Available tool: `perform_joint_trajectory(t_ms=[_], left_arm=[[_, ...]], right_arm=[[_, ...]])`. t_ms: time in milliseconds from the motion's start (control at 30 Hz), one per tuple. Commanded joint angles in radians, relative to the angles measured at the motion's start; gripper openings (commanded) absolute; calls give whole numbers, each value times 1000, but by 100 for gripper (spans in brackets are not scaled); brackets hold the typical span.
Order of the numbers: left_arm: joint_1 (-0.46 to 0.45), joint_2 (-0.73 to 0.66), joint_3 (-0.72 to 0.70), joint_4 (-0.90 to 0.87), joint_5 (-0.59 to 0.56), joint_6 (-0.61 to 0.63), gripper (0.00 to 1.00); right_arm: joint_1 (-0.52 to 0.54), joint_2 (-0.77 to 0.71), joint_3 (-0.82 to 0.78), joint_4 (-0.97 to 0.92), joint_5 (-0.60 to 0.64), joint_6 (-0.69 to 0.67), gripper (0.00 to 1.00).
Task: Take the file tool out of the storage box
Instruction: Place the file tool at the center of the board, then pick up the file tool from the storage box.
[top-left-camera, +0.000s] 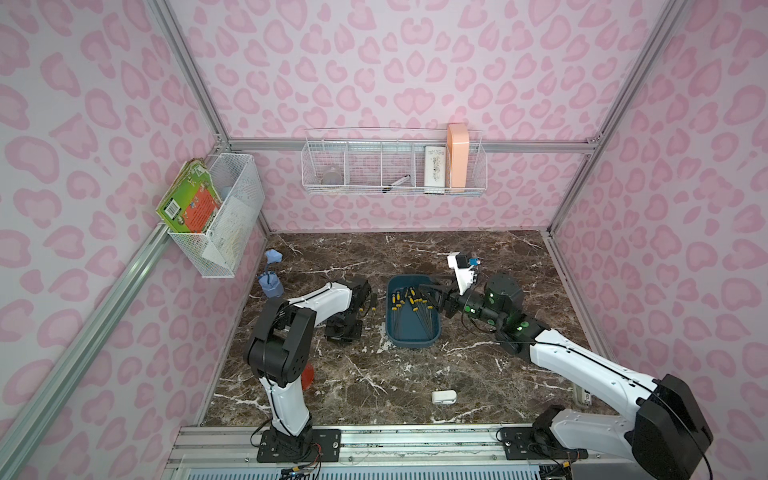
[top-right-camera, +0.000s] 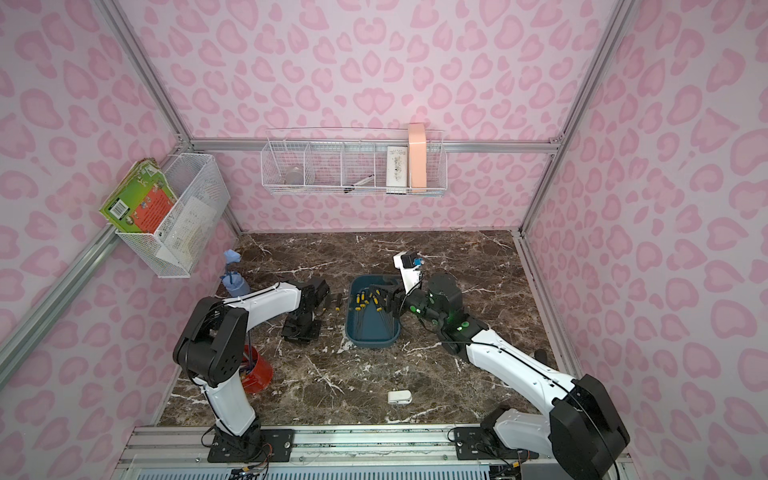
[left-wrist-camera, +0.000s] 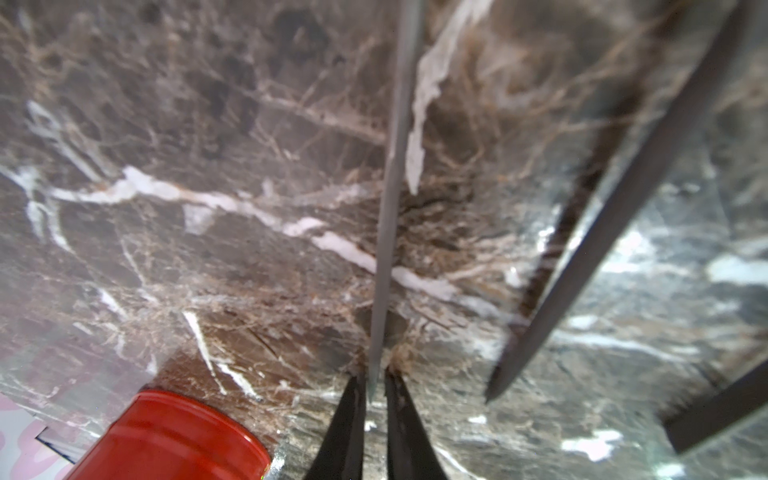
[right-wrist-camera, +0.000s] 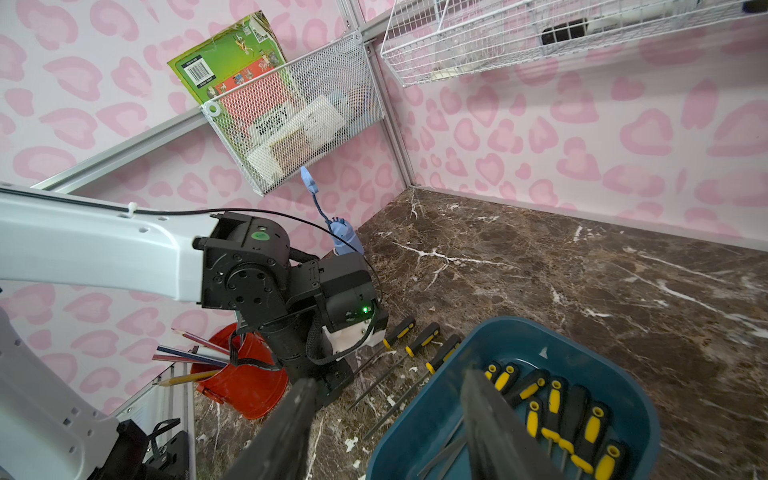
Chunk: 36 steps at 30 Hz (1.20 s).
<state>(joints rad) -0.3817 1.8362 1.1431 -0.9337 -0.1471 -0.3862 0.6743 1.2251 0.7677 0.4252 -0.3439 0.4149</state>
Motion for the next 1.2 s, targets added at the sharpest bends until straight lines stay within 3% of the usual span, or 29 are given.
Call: perform_joint_trajectory(t_ms=[0,333,533,667,1000,1167], left_arm=[[0,-15,-6,10,7,4,21],[-17,-134,-34,44,21,-25,32],[-79,-247,-40,-1,-39,-52,38],[-112,-354,-90,114,71,-18,46],[-123,-705,-311,510,281,-39,81],[-123,-838,-441,750,391,-63,83]], right_arm=[[1,-4,11,10,-4,1,57],[1,21,29,-8,-11,-5,57],[1,47,37,-21,-18,3,57],[10,83,49,-53,-9,0,57],[38,273,132,-201,250,-45,51],[14,402,195,-198,215,-53,42]])
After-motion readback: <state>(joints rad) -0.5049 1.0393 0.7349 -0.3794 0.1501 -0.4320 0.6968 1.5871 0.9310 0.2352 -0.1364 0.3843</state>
